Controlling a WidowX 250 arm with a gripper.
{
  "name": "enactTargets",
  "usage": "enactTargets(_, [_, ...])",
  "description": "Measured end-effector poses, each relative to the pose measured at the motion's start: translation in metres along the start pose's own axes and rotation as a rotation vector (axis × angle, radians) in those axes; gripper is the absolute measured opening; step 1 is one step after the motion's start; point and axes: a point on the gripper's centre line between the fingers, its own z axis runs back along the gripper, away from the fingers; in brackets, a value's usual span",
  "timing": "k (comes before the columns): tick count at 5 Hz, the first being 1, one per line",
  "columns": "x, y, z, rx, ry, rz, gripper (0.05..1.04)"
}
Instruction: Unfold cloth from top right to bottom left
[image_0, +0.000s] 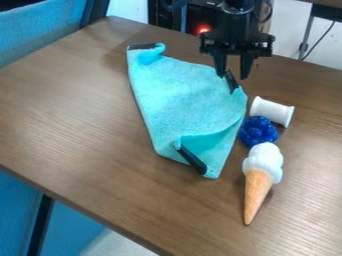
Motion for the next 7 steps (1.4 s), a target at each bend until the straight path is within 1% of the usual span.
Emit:
enactTargets(1, [-0.0016,0.0006,-0.0021,0.002,0.004,-0.003,0.234])
enactTargets(2, [-0.0032,0.0014,-0.0045,0.005,0.009,-0.006,0.184])
enactTargets(3, [-0.0049,0.0017,-0.0092,0.008,0.020,-0.007,0.215])
enactTargets(4, [-0.0053,0.0007,-0.0099,0.002,0.023,-0.007,0.476])
enactTargets(5, [-0.0064,-0.0013,-0.0092,-0.007,0.028,-0.008,0.691])
enactTargets(7, [-0.0071,-0.0017,-0.0095,-0.009,0.034,-0.007,0.619])
